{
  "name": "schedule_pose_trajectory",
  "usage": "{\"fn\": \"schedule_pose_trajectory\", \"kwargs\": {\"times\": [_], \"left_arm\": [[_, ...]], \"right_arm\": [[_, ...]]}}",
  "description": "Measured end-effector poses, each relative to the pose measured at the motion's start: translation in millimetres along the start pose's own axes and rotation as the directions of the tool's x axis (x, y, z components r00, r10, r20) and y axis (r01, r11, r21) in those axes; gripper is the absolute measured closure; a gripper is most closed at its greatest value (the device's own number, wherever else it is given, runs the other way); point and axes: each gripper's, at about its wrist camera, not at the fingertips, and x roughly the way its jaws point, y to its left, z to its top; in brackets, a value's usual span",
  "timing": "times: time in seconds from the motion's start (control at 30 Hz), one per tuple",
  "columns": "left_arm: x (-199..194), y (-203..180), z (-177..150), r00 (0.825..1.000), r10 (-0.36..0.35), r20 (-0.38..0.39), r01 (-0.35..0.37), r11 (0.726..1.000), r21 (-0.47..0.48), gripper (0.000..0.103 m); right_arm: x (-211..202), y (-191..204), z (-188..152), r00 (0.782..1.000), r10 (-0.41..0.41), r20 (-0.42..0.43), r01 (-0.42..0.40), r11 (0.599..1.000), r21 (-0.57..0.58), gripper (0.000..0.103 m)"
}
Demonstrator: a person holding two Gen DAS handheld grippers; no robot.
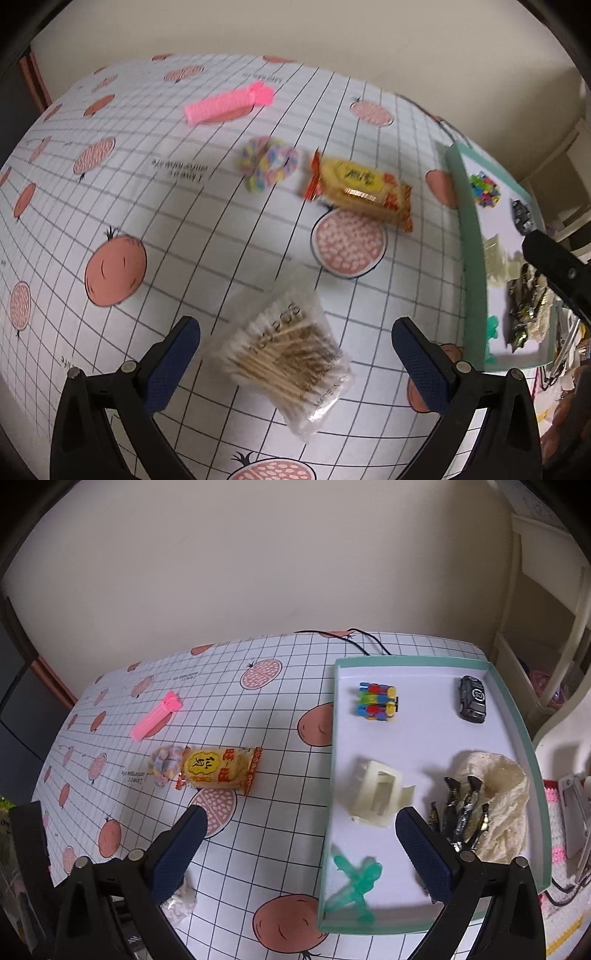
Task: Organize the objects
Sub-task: 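Move both grippers back toward the cotton swab pack and yellow snack bar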
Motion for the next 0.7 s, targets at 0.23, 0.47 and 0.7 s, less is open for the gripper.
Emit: {"fn": "schedule_pose_trajectory", "kwargs": {"times": [0.23, 0.47, 0.7], "left_arm": [[11.6, 4.4, -6.1, 0.997, 0.023, -0.068, -0.026, 0.998, -0.049, 0.000], [12.6, 1.5, -10.5, 0.995, 0.059, -0.082, -0.062, 0.997, -0.034, 0.015], [11.5, -0.3, -12.5, 0.994, 0.074, -0.085, -0.075, 0.997, -0.013, 0.024]], "right_arm": [[8.1, 5.7, -2.2, 1.000, 0.002, -0.013, -0.002, 1.000, -0.012, 0.000], [14.7, 16.8, -2.5, 1.000, 0.013, -0.015, -0.014, 1.000, -0.027, 0.000], [20.2, 26.7, -4.1, 1.000, 0.026, -0.016, -0.027, 0.998, -0.049, 0.000]]}}
